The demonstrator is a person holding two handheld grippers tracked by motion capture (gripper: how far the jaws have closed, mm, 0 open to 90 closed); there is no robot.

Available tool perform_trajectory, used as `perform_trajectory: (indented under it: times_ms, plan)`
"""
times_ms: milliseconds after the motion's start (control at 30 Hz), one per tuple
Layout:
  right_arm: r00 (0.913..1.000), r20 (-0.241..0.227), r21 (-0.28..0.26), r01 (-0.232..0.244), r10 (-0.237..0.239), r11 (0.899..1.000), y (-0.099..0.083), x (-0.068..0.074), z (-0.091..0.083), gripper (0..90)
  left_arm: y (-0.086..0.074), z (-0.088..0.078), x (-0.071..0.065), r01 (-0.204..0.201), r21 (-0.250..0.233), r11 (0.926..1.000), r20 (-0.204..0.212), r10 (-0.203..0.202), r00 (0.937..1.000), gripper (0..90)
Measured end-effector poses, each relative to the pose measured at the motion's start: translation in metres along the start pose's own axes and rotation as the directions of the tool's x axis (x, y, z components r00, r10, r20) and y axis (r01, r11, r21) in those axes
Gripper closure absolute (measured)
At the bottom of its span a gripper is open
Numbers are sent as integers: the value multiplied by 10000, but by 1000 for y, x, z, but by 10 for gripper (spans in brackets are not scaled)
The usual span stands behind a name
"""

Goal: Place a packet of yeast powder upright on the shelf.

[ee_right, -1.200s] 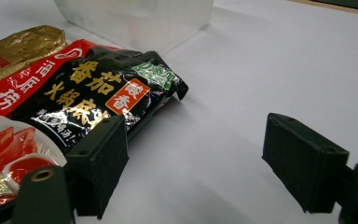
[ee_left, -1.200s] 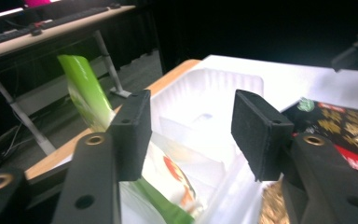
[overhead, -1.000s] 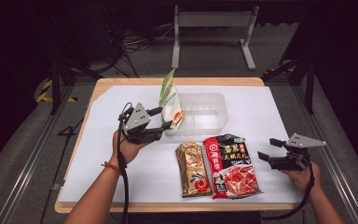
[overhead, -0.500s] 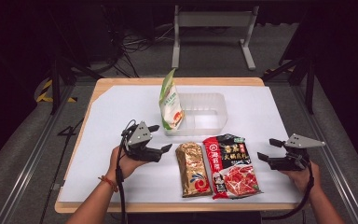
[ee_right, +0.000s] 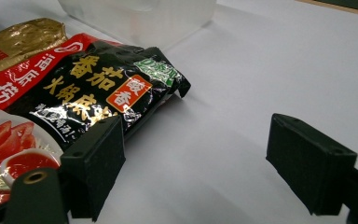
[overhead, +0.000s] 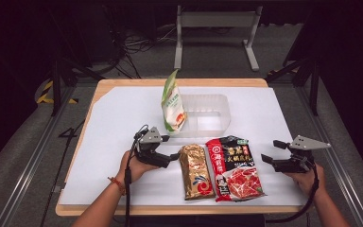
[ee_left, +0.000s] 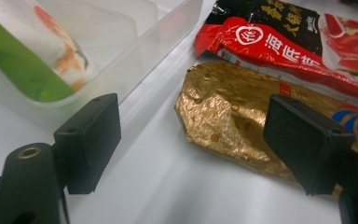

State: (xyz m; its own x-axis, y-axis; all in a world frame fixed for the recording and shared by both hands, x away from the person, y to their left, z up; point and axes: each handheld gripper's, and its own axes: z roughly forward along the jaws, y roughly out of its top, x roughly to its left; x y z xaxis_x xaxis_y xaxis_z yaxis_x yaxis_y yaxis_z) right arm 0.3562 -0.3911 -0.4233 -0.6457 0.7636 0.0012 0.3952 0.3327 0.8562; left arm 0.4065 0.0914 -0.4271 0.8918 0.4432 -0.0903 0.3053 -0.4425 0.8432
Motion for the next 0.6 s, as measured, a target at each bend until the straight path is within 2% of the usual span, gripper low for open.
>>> perform_trajectory:
  times_ms: [167, 267, 367, 467, 500, 600]
  plan:
    - [9995, -318, -115, -45, 41, 9999, 1, 2, 0, 254, 4, 19, 1, 220, 320, 9992, 347, -231, 9991, 214]
    - [9988, -455, -150, 177, -184, 9997, 1, 5, 1, 298, 5, 31, -2, 187, 636, 9978, 573, -224, 9981, 216]
    - [9981, -497, -133, 359, -366, 9993, 2, 9, 2, 301, 7, 40, -3, 246, 889, 9957, 551, -296, 9980, 216]
    - [9978, -506, -86, 417, -421, 9991, 2, 10, 3, 302, 9, 45, -2, 185, 984, 9950, 283, -214, 9994, 210]
    - [9977, -531, -89, 408, -412, 9991, 2, 10, 3, 302, 10, 47, -2, 309, 996, 9945, 407, -351, 9986, 209]
    - [9977, -460, -43, 491, -493, 9988, 2, 10, 3, 265, 11, 51, -1, 510, 1062, 9930, 393, -554, 9977, 197]
